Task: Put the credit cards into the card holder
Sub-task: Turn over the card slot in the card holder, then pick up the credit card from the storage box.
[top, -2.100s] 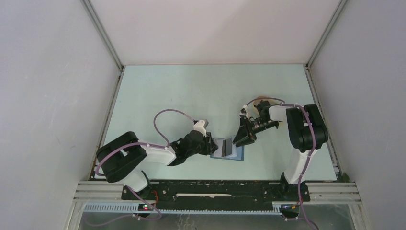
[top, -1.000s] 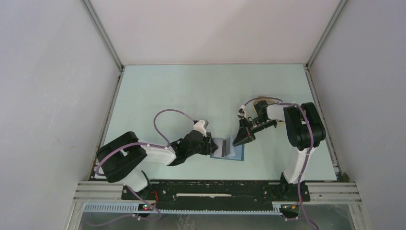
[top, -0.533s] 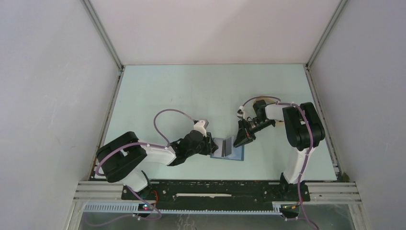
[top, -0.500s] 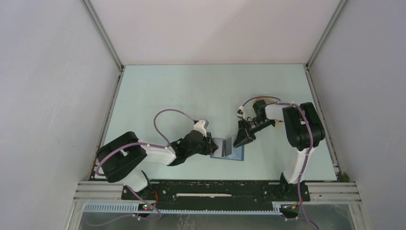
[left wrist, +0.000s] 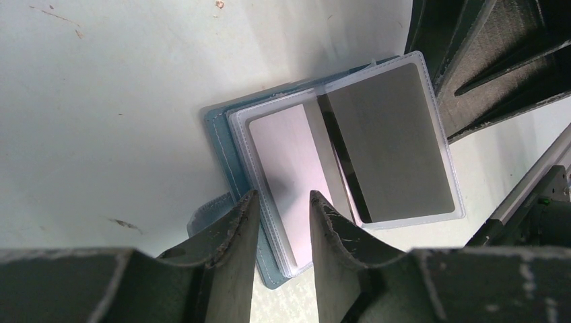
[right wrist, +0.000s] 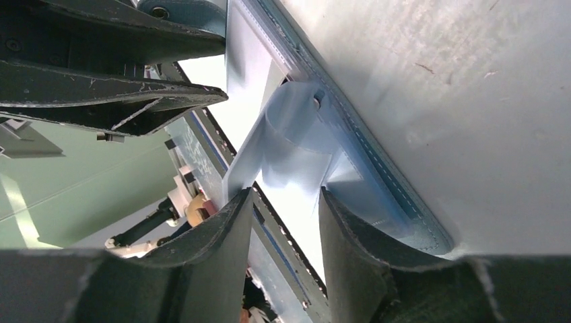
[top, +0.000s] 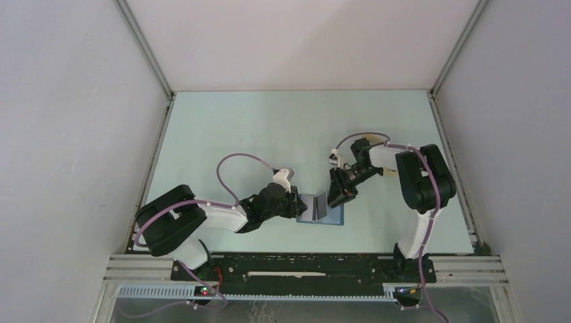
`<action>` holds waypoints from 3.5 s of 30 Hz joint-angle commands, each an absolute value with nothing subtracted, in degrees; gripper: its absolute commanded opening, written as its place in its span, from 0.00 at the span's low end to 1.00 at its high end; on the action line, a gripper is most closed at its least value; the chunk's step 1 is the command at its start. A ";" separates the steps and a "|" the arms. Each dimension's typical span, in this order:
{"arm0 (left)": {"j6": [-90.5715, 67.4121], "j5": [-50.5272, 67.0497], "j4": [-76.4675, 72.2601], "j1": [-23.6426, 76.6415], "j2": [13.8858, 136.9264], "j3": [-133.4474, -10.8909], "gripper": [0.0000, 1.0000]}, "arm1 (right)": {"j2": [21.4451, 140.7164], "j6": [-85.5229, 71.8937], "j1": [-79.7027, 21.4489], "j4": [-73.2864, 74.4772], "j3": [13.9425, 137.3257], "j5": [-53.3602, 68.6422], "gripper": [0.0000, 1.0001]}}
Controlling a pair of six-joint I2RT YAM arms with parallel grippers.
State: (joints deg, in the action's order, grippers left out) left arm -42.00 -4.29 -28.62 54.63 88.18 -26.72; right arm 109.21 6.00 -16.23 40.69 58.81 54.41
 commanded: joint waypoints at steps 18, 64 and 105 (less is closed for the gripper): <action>-42.13 -3.10 -33.16 54.05 86.25 -25.73 0.38 | 103.79 9.92 -24.78 42.77 63.01 43.34 0.59; -40.61 13.12 -41.23 54.23 97.64 -35.26 0.27 | 84.14 27.40 -12.05 51.13 63.92 44.77 0.46; 1.48 -0.45 -37.31 47.17 79.10 -52.24 1.00 | 85.72 -16.47 17.47 12.13 58.00 43.80 0.69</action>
State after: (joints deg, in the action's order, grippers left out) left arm -1.26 -4.23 -35.33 47.48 76.05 -49.47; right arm 82.04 -7.53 16.29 18.02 58.50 44.88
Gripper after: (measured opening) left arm 0.996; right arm 0.726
